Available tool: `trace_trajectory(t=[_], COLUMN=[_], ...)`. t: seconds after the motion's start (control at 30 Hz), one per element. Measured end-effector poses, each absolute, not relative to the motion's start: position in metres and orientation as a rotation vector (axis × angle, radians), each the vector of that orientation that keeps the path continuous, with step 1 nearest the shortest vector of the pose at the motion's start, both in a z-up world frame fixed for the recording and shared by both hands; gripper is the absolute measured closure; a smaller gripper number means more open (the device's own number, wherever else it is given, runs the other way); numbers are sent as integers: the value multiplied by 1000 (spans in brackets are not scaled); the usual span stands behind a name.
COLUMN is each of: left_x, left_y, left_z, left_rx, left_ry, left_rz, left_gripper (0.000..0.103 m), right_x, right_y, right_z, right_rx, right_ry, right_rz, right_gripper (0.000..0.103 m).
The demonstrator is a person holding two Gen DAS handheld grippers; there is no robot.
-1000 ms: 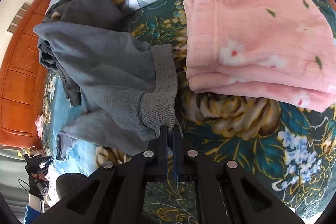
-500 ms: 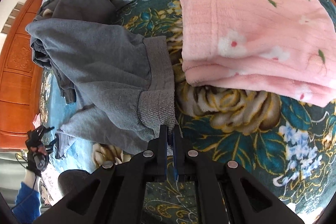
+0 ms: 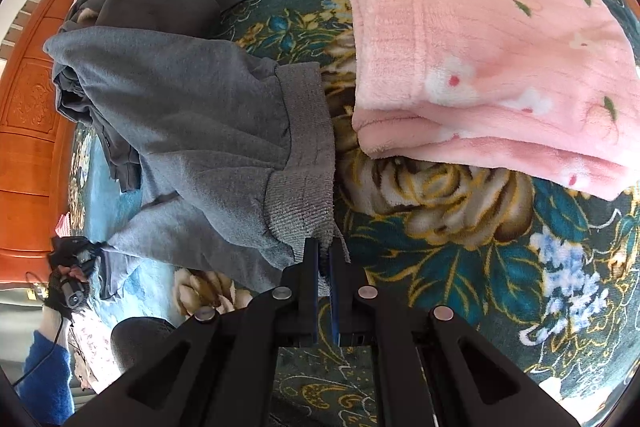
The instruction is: Fold clothes
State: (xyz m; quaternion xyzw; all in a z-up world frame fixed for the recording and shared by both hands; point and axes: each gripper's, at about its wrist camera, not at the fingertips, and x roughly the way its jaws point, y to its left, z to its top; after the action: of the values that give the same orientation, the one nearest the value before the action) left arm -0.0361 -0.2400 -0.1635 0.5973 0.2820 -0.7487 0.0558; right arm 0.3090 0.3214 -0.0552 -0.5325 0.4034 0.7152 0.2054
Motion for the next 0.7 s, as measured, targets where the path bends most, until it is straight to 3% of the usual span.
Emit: trace_trajectory(t=[0.23,0.4,0.57,0.7], left_x=[19,58,94,106], left_y=[-282,-312,-344,-358], left_z=[-120,-90,-201,-207], left_rx=[1681,1580,1751,1714], left_ry=[888,909,1086,1219], left_rz=[-2438,-2550,-2142,-2134], left_gripper=[99,99,99,96], right_x=[312,325,334,336], right_y=[311,308,305,303], right_z=[-24,-39,-66,-72], right_rx=[-1459,-1497,-1554,-1556], right_ry=[1053,1071,1086,1086], right_rz=[2106,2054,1993,1979], right_gripper=[99,99,99,99])
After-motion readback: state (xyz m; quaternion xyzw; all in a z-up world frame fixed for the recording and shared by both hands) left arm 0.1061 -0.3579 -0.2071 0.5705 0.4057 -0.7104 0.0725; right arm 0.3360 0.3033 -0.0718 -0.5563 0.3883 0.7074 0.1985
